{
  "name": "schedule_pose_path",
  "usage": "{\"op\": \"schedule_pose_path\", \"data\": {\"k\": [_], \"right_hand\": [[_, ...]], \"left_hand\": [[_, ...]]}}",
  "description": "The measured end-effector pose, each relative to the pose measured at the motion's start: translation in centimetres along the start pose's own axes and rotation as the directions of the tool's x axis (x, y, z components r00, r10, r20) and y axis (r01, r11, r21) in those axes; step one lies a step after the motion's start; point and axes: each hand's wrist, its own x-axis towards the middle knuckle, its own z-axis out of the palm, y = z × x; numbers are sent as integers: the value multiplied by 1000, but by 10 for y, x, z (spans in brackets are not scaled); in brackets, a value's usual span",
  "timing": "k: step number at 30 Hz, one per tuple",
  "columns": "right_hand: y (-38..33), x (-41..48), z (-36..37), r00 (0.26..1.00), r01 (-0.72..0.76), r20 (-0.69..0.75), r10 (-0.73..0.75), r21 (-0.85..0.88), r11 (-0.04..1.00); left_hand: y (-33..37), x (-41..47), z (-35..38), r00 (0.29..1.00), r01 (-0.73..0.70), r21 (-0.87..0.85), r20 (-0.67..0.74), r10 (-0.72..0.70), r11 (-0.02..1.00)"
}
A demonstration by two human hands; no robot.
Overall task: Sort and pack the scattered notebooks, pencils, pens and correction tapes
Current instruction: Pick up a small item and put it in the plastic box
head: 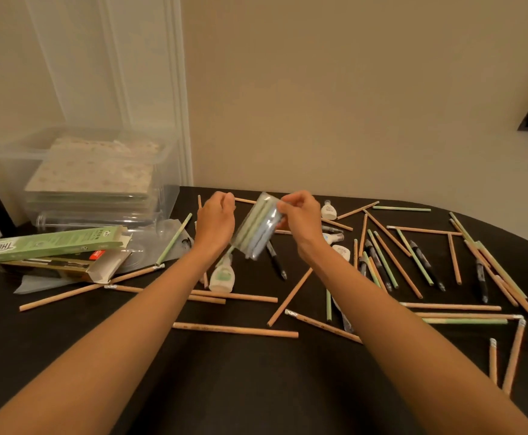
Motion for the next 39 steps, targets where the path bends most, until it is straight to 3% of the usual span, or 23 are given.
{"op": "schedule_pose_path", "data": {"k": [3, 6, 9, 15, 20, 24, 28, 32, 35, 39], "right_hand": [[-7, 29, 10, 991, -111, -60, 123, 170, 979], [-24, 58, 24, 973, -194, -57, 222, 307, 932], [-43, 76, 40, 957, -276, 21, 290, 373, 886], [-87, 107, 68, 885, -448, 212, 414, 144, 883], [-127, 132, 107, 797, -498, 350, 493, -83, 863], [-137, 143, 149, 758, -510, 394, 520, -140, 849], [-131, 151, 187, 800, -418, 365, 477, -231, 878], [-119, 151, 212, 801, -240, 446, 400, -373, 896], [-110, 153, 229, 797, -181, 468, 382, -418, 890], [-96, 154, 248, 760, 33, 562, 327, -535, 844]], "left_hand": [[5, 26, 0, 978, 196, -109, 96, -186, 975], [16, 49, -4, 898, 418, -234, 251, -361, 877], [27, 70, -13, 890, 443, -250, 240, -388, 861], [61, 125, -65, 881, 464, -200, 206, -426, 863], [73, 167, -118, 812, 561, -63, 235, -534, 825], [49, 197, -153, 800, 582, 125, 94, -593, 804], [12, 224, -177, 803, 581, 339, -86, -590, 740], [-20, 238, -184, 725, 629, 442, -34, -688, 640], [-36, 246, -184, 650, 691, 374, 52, -758, 619], [-48, 250, -180, 685, 680, 296, 70, -725, 671]]}}
